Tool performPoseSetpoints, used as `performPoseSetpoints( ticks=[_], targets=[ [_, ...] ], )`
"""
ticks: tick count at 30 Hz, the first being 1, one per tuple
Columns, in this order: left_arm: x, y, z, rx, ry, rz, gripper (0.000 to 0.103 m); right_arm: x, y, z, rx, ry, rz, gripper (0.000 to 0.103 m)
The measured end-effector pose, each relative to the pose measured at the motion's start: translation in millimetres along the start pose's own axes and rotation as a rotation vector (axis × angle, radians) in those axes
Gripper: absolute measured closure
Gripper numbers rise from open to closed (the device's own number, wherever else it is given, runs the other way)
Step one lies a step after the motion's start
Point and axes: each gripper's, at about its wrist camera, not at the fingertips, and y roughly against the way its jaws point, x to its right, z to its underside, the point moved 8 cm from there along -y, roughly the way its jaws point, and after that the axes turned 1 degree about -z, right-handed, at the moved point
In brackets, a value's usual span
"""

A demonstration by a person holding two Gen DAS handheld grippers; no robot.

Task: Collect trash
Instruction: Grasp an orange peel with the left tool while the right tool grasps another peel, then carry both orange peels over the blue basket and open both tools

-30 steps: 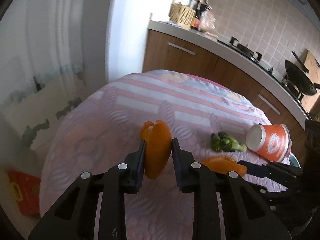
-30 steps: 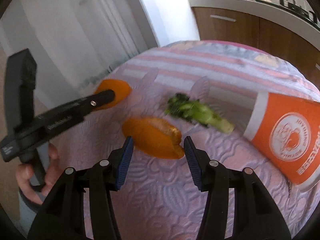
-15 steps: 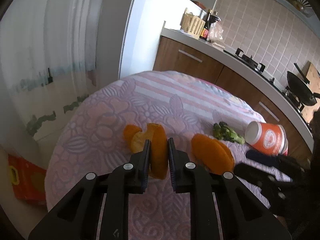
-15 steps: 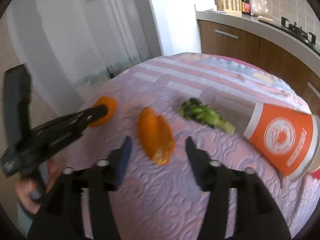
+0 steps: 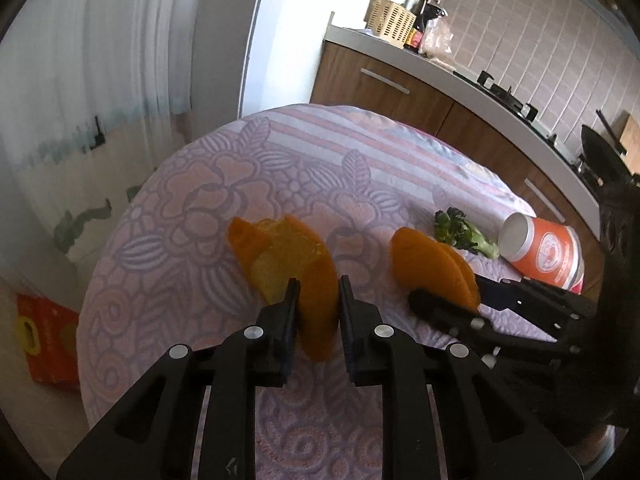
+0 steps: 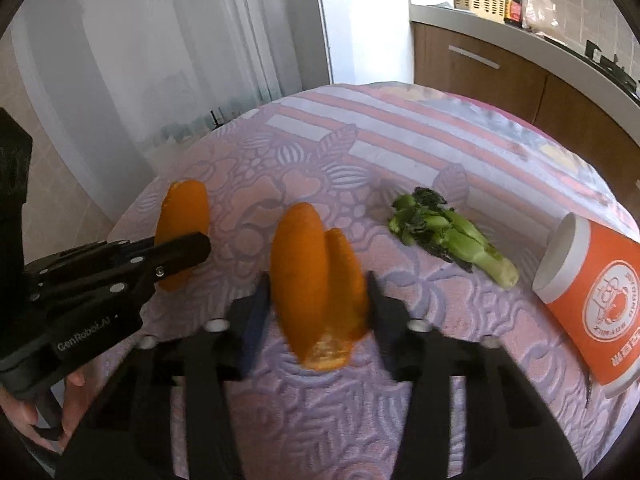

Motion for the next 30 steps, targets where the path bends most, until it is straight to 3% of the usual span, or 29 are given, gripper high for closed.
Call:
performPoseSetpoints(
  ticks=[5,8,12,20,30],
  targets=[
    [3,7,-2,0.018,-0.002,-0.003,0.094,5,14,6,0.035,-0.02,-0.002,0.078],
    [14,18,-3,0.038,-0.007,0.032,0.095,13,35,15,0.07,-0.047,0.02,0.078],
    [50,37,-9,0.074,-0.052,0.085,0.095,35,89,27,0.157,-0.081,0.066,0.078],
    [180,71,-10,0.128,-0.22,0.285,0.095,108,205,60,0.296,-0.188,0.216,0.078],
    [356,64,43,0.014,-0.47,0.485,0.095,224,308,137,0.343,-0.434,0.447,0.078]
  ],
)
